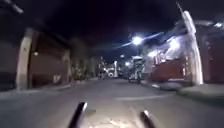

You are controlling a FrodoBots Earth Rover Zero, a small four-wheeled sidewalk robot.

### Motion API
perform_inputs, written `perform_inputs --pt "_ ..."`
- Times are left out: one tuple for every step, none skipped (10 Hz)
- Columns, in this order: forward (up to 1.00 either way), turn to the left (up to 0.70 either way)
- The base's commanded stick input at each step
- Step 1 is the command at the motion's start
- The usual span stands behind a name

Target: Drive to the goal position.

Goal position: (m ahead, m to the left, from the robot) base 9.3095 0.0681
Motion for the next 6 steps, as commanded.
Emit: perform_inputs --pt "1.0 0.02" --pt "1.0 0.02" --pt "1.0 0.01" --pt "1.0 -0.35" --pt "1.0 -0.38" --pt "1.0 -0.2"
